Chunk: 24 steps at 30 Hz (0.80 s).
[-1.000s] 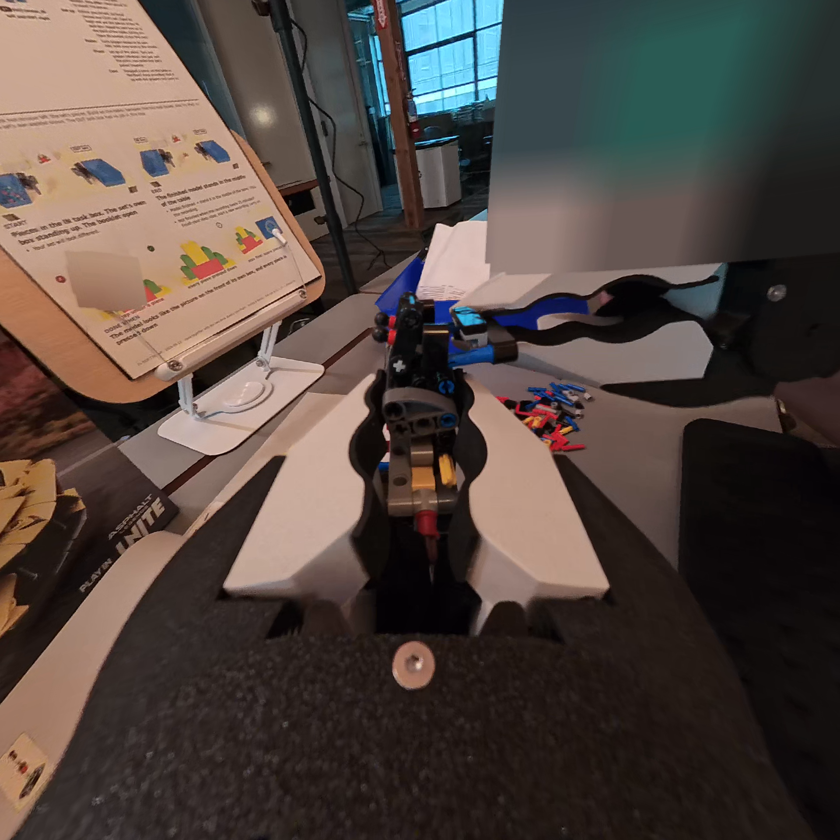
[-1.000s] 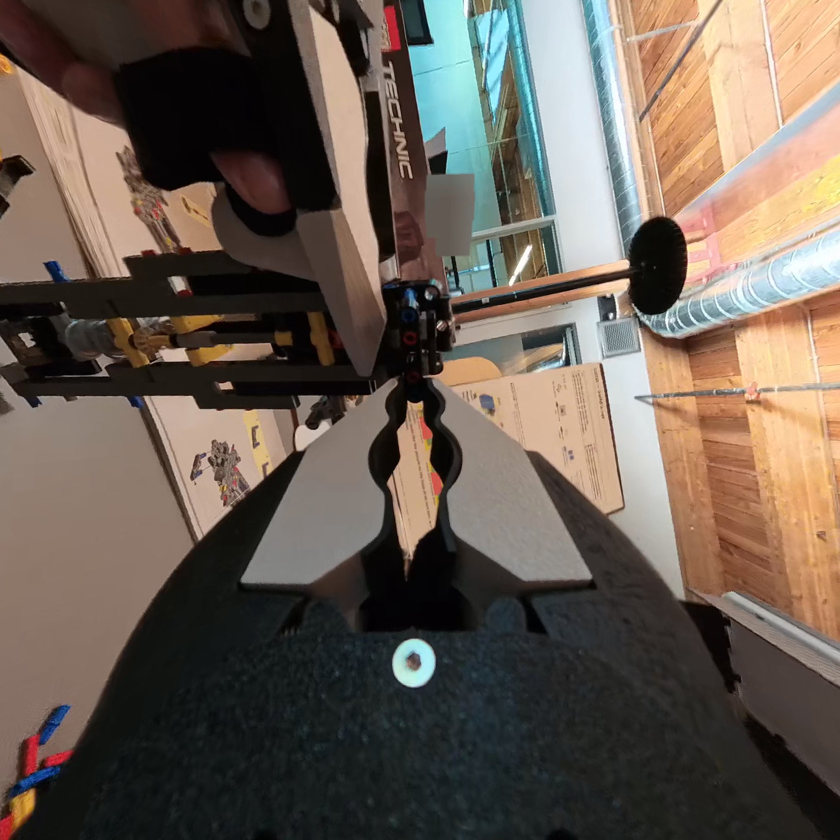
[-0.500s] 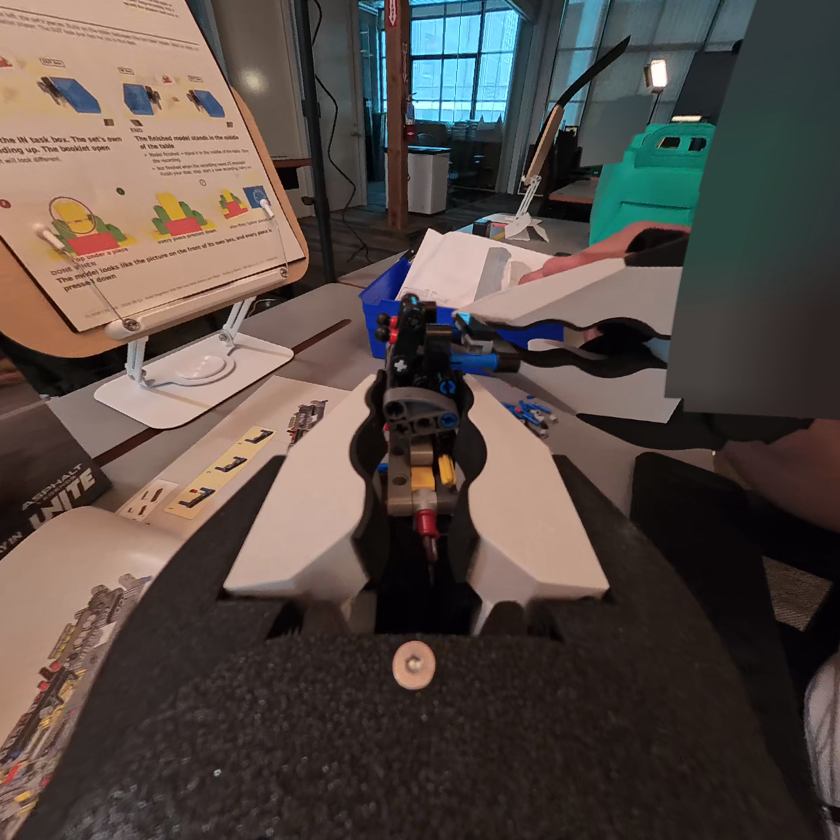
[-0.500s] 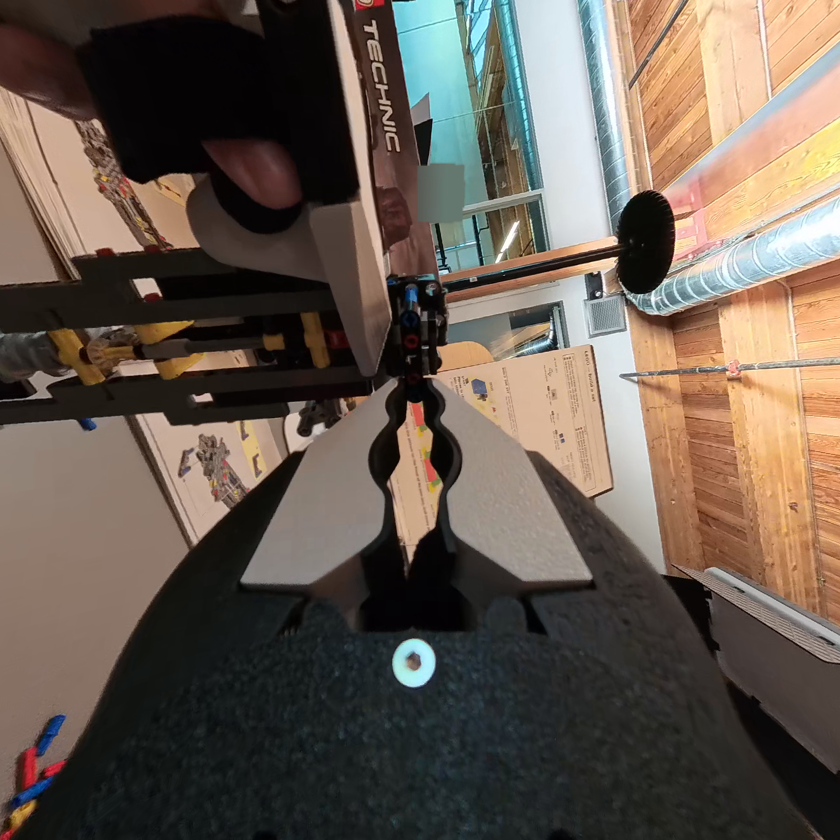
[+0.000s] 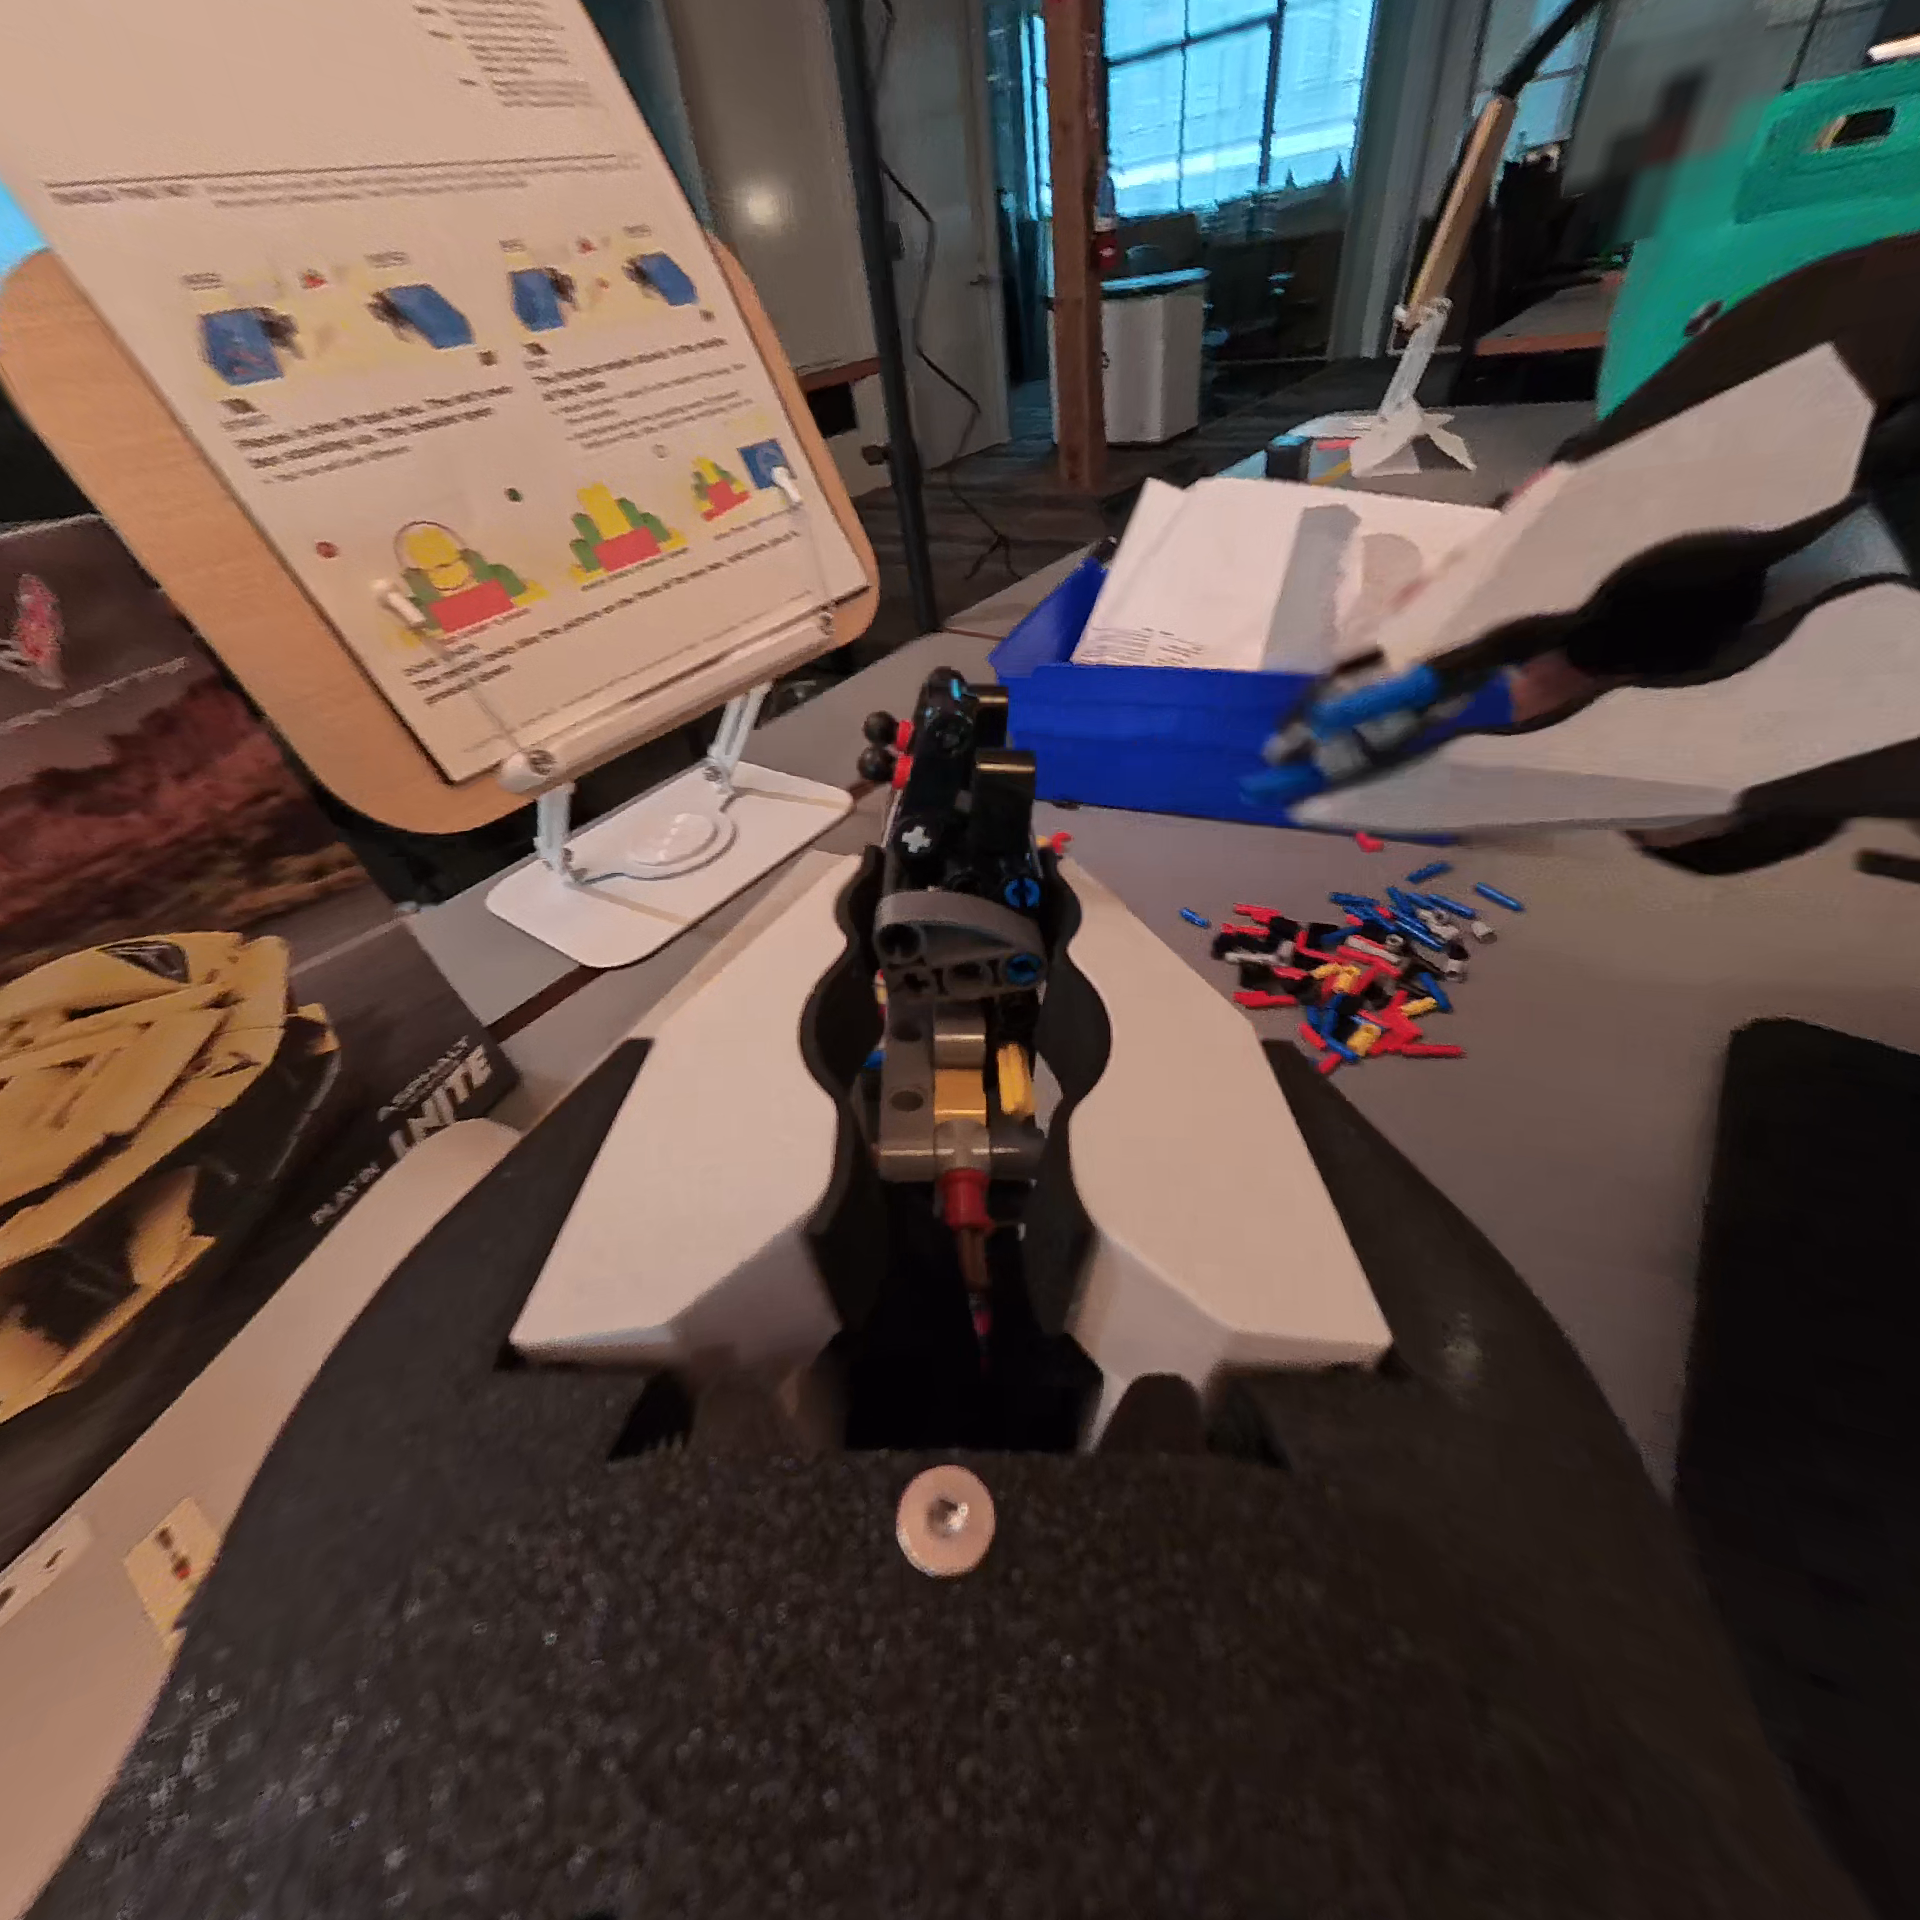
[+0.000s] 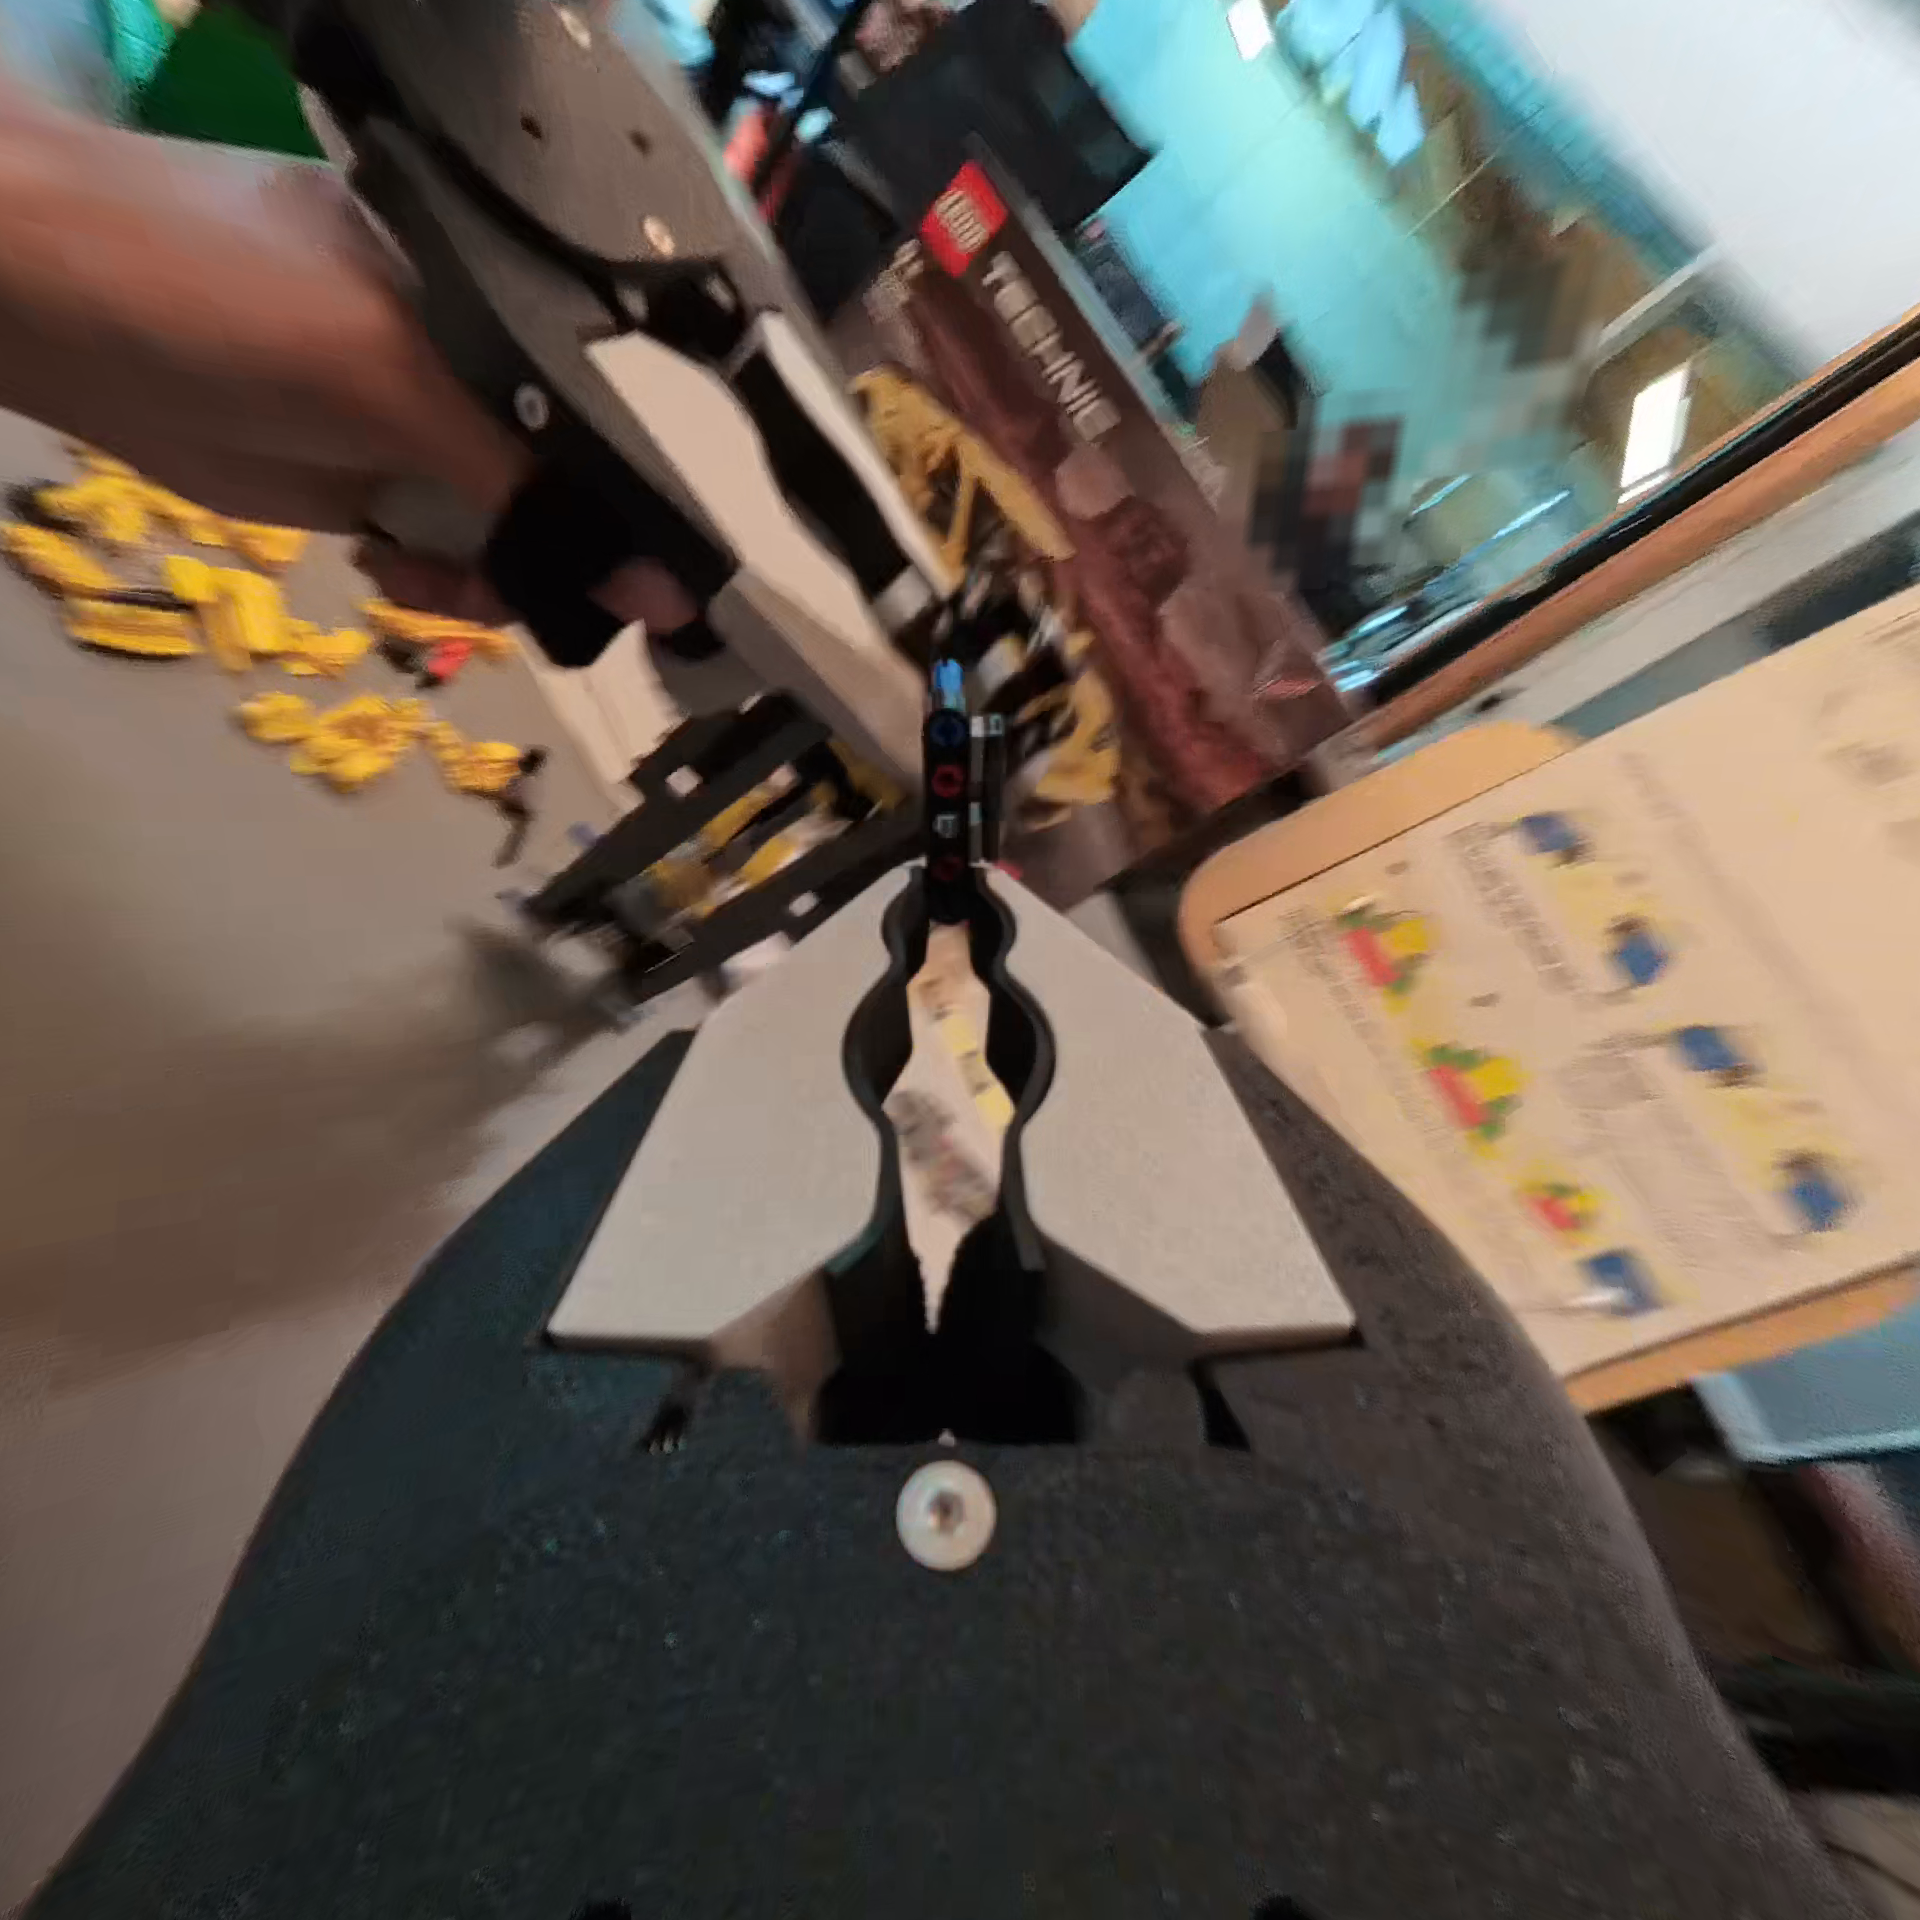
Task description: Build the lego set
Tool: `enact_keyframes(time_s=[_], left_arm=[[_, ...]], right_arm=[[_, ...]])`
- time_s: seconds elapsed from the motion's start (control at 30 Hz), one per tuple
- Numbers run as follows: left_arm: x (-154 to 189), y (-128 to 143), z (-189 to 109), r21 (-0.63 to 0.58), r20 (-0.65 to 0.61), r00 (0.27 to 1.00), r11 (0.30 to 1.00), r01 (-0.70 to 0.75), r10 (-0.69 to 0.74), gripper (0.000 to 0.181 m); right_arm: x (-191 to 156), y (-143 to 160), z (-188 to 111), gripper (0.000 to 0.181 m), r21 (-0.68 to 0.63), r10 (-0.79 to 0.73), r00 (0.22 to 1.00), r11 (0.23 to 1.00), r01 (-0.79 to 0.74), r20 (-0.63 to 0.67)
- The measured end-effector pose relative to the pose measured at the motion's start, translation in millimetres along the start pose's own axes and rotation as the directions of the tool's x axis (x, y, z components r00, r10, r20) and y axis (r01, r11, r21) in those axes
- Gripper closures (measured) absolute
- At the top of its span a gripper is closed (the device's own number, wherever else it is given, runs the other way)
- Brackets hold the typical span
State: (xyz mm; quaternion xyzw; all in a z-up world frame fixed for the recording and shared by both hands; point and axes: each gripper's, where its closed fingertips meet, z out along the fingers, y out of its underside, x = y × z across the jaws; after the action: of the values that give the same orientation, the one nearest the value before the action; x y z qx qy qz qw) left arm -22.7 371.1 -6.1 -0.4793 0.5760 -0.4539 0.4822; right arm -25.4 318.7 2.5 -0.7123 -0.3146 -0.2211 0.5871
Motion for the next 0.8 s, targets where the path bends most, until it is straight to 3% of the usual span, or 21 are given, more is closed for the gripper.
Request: enact_keyframes(time_s=[0.07, 0.17, 0.23, 0.3, 0.37, 0.8], left_arm=[[-12, -3, -4, 0.048, 0.019, 1.000, 0.999, 0.008, -0.009, 0.157], [-20, -3, -6, 0.089, 0.001, 0.998, 0.994, 0.069, -0.069, 0.157], [-20, 0, -5, 0.096, -0.029, 0.994, 0.990, 0.105, -0.103, 0.156], [-18, 2, -5, 0.101, -0.045, 0.992, 0.988, 0.118, -0.114, 0.156], [-17, 4, -4, 0.110, -0.050, 0.994, 0.988, 0.105, -0.100, 0.156], [-11, 2, -5, 0.110, -0.061, 0.994, 0.990, 0.093, -0.087, 0.156]], right_arm=[[-27, 28, -12, 0.175, -0.141, 0.164, 0.945, 0.982, -0.128, 0.282], [-61, 94, -36, 0.175, -0.434, 0.303, 0.825, 0.898, -0.079, 0.477], [-82, 135, -47, 0.176, -0.586, 0.412, 0.744, 0.810, -0.034, 0.526], [-104, 158, -56, 0.175, -0.677, 0.519, 0.650, 0.736, -0.009, 0.555], [-113, 181, -62, 0.175, -0.719, 0.509, 0.655, 0.691, 0.075, 0.558], [-124, 188, -64, 0.170, -0.730, 0.481, 0.636, 0.654, 0.199, 0.604]])
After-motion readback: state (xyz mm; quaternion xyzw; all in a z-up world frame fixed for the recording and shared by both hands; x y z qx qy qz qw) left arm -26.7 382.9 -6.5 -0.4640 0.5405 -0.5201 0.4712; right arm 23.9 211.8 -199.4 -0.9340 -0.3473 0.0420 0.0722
